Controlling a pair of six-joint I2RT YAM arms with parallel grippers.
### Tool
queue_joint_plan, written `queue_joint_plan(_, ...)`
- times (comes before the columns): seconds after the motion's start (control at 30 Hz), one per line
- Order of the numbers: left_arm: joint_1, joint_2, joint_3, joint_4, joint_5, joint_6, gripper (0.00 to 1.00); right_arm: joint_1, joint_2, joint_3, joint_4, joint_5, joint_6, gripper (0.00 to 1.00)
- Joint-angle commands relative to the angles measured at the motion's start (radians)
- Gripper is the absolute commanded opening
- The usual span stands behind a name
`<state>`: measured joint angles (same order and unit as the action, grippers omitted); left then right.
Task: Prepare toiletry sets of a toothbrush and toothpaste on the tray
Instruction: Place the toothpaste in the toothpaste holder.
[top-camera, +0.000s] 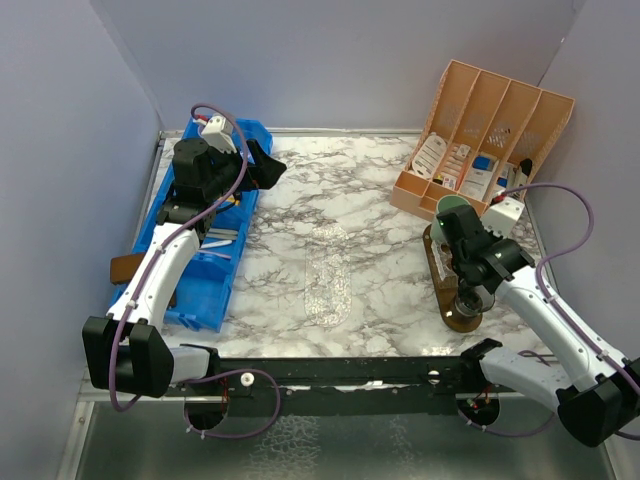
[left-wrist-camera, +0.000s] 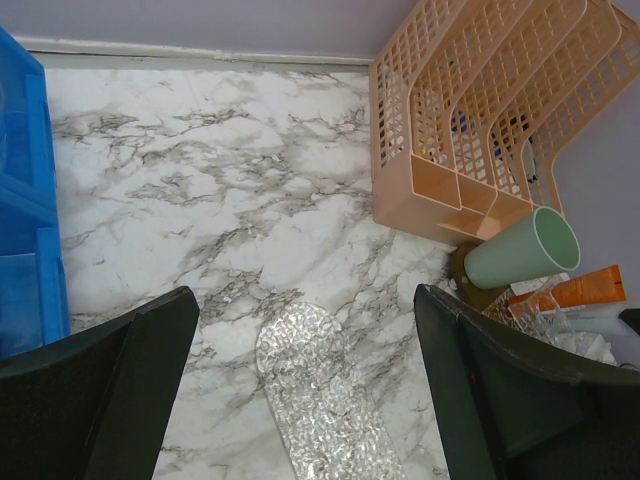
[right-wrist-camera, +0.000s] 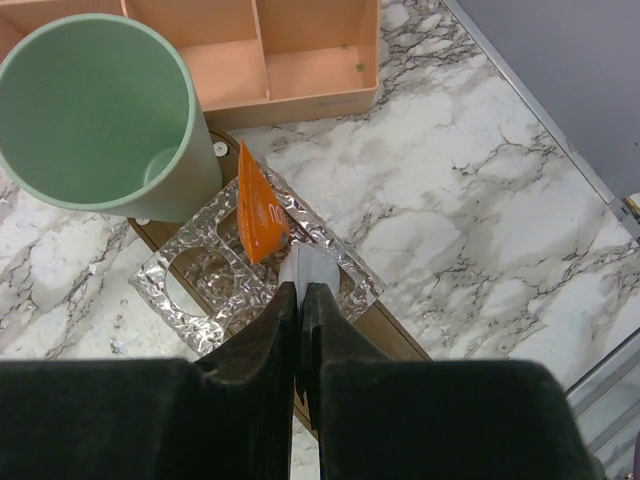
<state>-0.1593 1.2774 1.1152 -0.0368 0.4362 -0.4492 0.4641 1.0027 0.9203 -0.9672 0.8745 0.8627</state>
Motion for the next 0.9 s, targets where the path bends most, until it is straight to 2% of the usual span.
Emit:
queue_joint_plan(0.0,-0.006,-0.006,-0.002,0.014,-0.009,0.015,0.93,-0.018,0.0,-0.02,0.057,-0.017,-0.005,0.07)
queue_joint_plan(0.6,-0.016,-0.004,-0.003,0.015,-0.011,0.017,0.93,-0.053,-0.021,-0.001,0.039,-0.045,-0.032,0.12)
queue_joint_plan(0.63,-0.016,-0.005,-0.004,0.015,-0.01,0.016,0.93,-0.053,-0.024,0.002,0.037,-0.045,-0.036,0.19)
queue_joint_plan(0.7,-0.017,-0.006,-0.004,0.015,-0.011,0.017,0.93,-0.053,-0.031,0.004,0.035,-0.044,-0.043,0.28)
queue_joint_plan(0.87,-0.019,-0.007,-0.004,0.015,-0.013,0.016,0.93,-0.053,-0.044,0.008,0.032,-0.047,-0.05,0.3)
